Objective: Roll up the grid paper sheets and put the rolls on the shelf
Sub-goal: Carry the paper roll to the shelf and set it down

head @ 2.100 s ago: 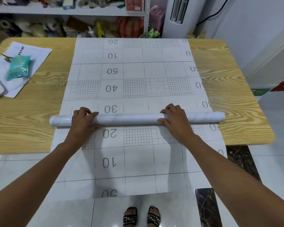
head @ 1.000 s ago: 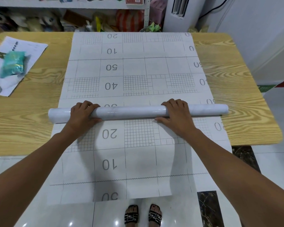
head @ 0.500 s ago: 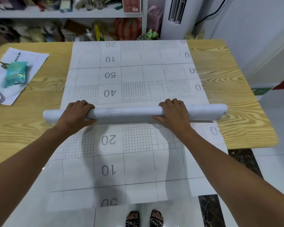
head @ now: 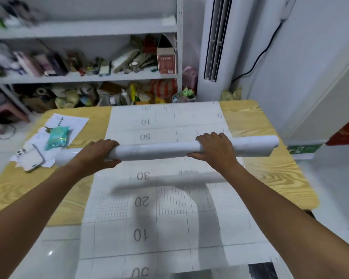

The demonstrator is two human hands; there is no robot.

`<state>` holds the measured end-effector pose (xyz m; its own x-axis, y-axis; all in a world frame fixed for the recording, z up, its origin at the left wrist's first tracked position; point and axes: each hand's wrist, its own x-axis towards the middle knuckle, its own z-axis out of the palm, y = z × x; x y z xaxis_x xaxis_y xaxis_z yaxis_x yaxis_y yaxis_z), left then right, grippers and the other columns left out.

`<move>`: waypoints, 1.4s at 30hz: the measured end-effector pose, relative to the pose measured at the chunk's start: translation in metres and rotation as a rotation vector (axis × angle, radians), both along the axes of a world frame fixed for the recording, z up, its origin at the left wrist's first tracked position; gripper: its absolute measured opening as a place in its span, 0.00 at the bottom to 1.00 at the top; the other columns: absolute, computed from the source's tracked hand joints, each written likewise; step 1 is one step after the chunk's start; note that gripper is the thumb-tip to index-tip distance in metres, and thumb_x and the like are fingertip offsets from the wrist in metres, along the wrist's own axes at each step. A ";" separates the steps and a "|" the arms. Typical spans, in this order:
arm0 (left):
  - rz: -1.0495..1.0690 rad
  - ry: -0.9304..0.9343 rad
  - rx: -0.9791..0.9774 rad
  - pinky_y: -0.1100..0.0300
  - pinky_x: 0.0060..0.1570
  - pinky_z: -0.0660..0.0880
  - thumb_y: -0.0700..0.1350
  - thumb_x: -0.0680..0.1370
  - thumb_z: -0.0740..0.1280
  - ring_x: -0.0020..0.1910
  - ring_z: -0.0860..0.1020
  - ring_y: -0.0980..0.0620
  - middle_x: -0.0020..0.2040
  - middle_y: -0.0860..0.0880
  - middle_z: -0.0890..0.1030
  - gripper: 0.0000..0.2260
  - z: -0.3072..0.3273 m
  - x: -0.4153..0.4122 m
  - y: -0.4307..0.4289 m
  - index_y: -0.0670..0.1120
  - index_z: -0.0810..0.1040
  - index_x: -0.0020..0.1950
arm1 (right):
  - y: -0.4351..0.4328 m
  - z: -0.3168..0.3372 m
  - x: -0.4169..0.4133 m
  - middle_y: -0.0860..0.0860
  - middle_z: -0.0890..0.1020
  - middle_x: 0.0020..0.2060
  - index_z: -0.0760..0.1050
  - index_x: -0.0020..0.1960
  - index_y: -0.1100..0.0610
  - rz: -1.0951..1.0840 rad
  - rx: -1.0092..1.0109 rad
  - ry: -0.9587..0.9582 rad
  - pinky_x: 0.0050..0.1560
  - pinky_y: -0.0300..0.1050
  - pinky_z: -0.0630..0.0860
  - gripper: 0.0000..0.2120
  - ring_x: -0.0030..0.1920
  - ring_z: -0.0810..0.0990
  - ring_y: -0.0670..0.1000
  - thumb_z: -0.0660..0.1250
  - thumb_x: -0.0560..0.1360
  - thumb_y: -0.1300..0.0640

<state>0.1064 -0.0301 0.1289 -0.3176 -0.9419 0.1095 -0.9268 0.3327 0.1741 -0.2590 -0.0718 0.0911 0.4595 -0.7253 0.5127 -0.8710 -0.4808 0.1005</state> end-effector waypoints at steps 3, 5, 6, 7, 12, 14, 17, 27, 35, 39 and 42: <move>0.037 0.003 0.100 0.54 0.40 0.66 0.52 0.66 0.75 0.42 0.73 0.47 0.43 0.50 0.75 0.19 0.045 -0.001 0.004 0.46 0.74 0.52 | 0.001 0.041 -0.001 0.51 0.79 0.29 0.76 0.39 0.56 0.047 -0.011 -0.028 0.31 0.45 0.70 0.27 0.29 0.76 0.53 0.59 0.68 0.31; 0.047 -0.006 0.132 0.55 0.39 0.68 0.54 0.66 0.75 0.41 0.72 0.49 0.42 0.52 0.73 0.19 0.076 -0.002 0.008 0.49 0.73 0.50 | 0.003 0.068 -0.002 0.51 0.78 0.27 0.76 0.38 0.55 0.054 -0.022 -0.030 0.27 0.42 0.67 0.24 0.25 0.75 0.53 0.66 0.65 0.33; 0.051 -0.024 0.136 0.55 0.39 0.69 0.55 0.66 0.74 0.41 0.73 0.49 0.42 0.53 0.74 0.19 0.090 -0.002 0.010 0.49 0.73 0.49 | 0.005 0.080 -0.003 0.51 0.77 0.26 0.76 0.37 0.55 0.046 -0.024 -0.025 0.26 0.41 0.66 0.23 0.24 0.75 0.53 0.69 0.64 0.33; 0.051 -0.040 0.130 0.56 0.39 0.69 0.55 0.66 0.74 0.40 0.74 0.49 0.41 0.52 0.75 0.18 0.105 -0.003 0.012 0.50 0.72 0.48 | 0.006 0.094 -0.003 0.50 0.77 0.25 0.76 0.37 0.55 0.038 -0.027 -0.018 0.26 0.40 0.64 0.23 0.23 0.75 0.53 0.70 0.63 0.34; 0.086 -0.088 0.009 0.58 0.36 0.68 0.53 0.67 0.74 0.38 0.76 0.50 0.41 0.50 0.78 0.16 0.169 -0.003 0.021 0.48 0.75 0.48 | 0.010 0.155 -0.002 0.50 0.78 0.26 0.75 0.37 0.54 0.059 -0.131 -0.047 0.25 0.39 0.61 0.22 0.24 0.75 0.53 0.71 0.63 0.34; 0.104 -0.094 -0.056 0.59 0.36 0.69 0.51 0.67 0.75 0.37 0.75 0.50 0.41 0.49 0.79 0.16 0.193 -0.004 0.029 0.46 0.76 0.49 | 0.012 0.180 -0.001 0.50 0.78 0.26 0.73 0.36 0.54 0.075 -0.170 -0.064 0.25 0.39 0.61 0.23 0.25 0.75 0.52 0.67 0.66 0.33; 0.143 -0.093 -0.114 0.60 0.35 0.67 0.50 0.67 0.75 0.36 0.73 0.50 0.38 0.52 0.76 0.15 0.228 -0.006 0.045 0.46 0.75 0.48 | 0.020 0.213 0.004 0.49 0.77 0.26 0.72 0.35 0.54 0.096 -0.218 -0.088 0.26 0.38 0.60 0.23 0.24 0.74 0.52 0.67 0.66 0.33; 0.265 -0.073 -0.177 0.61 0.30 0.66 0.45 0.69 0.72 0.37 0.76 0.50 0.43 0.51 0.75 0.14 0.291 0.020 0.111 0.47 0.74 0.52 | 0.034 0.280 0.049 0.52 0.80 0.33 0.76 0.43 0.56 0.257 -0.286 -0.116 0.29 0.43 0.71 0.27 0.29 0.77 0.53 0.58 0.68 0.32; 0.396 -0.005 -0.195 0.58 0.32 0.74 0.47 0.67 0.74 0.31 0.80 0.49 0.38 0.56 0.77 0.13 0.283 0.094 0.158 0.54 0.73 0.47 | 0.050 0.288 0.126 0.52 0.80 0.30 0.76 0.40 0.57 0.349 -0.376 -0.086 0.28 0.38 0.63 0.23 0.26 0.76 0.52 0.67 0.66 0.35; 0.416 -0.046 -0.279 0.54 0.40 0.73 0.48 0.66 0.75 0.38 0.78 0.50 0.40 0.54 0.79 0.14 0.277 0.133 0.176 0.50 0.75 0.48 | 0.057 0.285 0.172 0.53 0.80 0.32 0.76 0.42 0.58 0.374 -0.351 -0.077 0.28 0.40 0.66 0.27 0.28 0.76 0.52 0.60 0.68 0.33; 0.437 -0.059 -0.318 0.53 0.41 0.72 0.49 0.66 0.75 0.40 0.75 0.51 0.42 0.53 0.79 0.15 0.273 0.170 0.187 0.50 0.75 0.49 | 0.060 0.285 0.213 0.52 0.79 0.31 0.75 0.40 0.58 0.396 -0.365 -0.077 0.29 0.39 0.64 0.24 0.28 0.76 0.53 0.64 0.67 0.35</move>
